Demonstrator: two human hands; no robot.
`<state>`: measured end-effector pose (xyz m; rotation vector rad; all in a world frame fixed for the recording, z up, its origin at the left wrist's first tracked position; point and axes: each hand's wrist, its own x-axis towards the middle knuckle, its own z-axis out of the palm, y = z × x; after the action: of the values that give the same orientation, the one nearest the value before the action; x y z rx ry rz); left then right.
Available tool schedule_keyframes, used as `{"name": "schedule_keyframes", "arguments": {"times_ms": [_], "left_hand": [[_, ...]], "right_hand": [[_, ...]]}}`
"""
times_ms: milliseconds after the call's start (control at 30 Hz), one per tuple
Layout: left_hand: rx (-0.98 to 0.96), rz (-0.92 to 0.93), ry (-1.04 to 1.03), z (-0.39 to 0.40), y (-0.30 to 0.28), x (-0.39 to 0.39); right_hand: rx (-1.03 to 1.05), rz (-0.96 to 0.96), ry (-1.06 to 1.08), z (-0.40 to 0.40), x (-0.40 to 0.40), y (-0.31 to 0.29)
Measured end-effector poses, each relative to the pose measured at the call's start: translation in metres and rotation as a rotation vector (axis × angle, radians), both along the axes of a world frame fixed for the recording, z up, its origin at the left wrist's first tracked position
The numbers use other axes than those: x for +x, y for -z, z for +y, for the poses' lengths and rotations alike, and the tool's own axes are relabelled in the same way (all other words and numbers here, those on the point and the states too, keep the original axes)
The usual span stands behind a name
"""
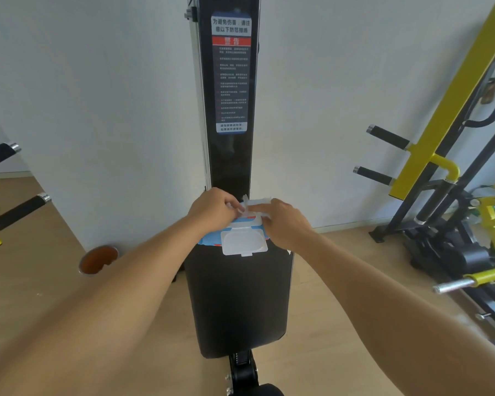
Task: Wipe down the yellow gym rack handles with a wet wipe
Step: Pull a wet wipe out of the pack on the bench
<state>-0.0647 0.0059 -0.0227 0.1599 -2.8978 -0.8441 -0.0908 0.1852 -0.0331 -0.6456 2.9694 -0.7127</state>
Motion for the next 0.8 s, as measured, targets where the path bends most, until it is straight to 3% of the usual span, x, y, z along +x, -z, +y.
{"name": "schedule_keyframes", "arguments": {"times_ms": [200,400,467,567,700,800], "left_hand": [[0.047,-0.022,-0.122,0.006,-0.002,-0.007],[0.206,0.042,0.108,-0.009,-0.007,0.016],[0.231,0.105,0.096,-0.019,-0.011,0.025],[0.233,0.089,0.021,-0.029,-0.004,0.03],[0.242,0.066,-0.025,-0.03,0.009,0.029],[0.211,0.088,-0.014,-0.024,0.011,0.026]], "right_hand": [[0.19,0.105,-0.139,0.007,0.004,-0.002],[0.387,0.237,-0.267,0.007,0.007,-0.007],[0.439,0.296,-0.304,0.005,0.006,-0.006],[0.399,0.296,-0.316,0.0,0.004,-0.001],[0.157,0.125,-0.247,-0.007,0.003,0.005],[0.137,0.088,-0.231,-0.007,0.003,0.005]]}}
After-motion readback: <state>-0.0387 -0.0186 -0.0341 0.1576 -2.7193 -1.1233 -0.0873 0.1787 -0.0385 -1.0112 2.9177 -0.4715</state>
